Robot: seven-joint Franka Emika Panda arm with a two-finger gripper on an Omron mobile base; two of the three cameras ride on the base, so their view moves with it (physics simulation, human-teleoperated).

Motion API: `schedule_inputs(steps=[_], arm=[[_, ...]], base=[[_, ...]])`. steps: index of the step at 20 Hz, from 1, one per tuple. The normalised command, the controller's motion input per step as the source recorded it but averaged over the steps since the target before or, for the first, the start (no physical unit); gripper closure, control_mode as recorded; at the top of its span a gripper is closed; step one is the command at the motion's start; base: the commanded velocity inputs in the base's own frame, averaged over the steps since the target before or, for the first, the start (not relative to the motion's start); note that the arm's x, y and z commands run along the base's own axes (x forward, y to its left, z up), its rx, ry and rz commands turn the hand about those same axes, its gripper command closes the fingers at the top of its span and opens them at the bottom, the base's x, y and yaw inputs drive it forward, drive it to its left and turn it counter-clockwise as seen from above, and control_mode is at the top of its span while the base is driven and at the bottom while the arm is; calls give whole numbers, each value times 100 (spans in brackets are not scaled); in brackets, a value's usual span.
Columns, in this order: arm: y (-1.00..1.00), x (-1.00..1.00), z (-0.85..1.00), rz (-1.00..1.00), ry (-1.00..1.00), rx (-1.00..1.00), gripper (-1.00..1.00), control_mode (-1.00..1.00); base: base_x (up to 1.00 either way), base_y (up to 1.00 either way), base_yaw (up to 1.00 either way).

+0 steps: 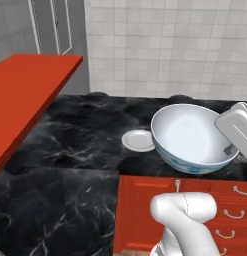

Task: Move the bowls from the cabinet to the plates on the dining table.

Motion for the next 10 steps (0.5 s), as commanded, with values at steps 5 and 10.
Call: schedule_inputs(steps=[5, 10], arm=[[0, 0, 0, 0, 0, 0, 100, 100], [0, 0, 0, 0, 0, 0, 100, 100]], base=[[99, 5, -33], [23, 2, -12]])
